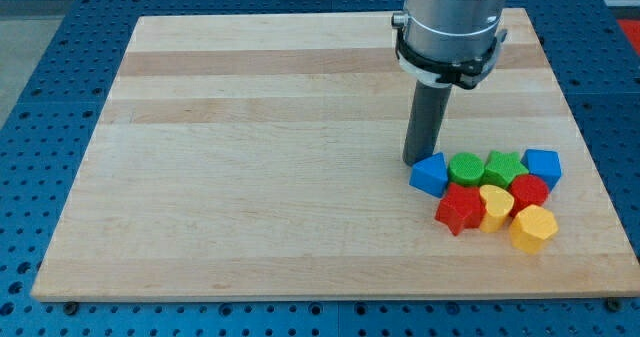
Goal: Nudge the yellow hexagon right a bit
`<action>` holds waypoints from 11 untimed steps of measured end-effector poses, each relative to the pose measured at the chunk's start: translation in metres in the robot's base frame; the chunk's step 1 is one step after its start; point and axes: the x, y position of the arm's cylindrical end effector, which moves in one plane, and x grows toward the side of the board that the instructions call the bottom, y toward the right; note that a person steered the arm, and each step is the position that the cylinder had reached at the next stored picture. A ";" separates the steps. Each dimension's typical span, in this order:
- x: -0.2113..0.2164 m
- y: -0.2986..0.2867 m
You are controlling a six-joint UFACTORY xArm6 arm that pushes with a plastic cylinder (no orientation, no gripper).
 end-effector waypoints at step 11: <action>0.131 0.151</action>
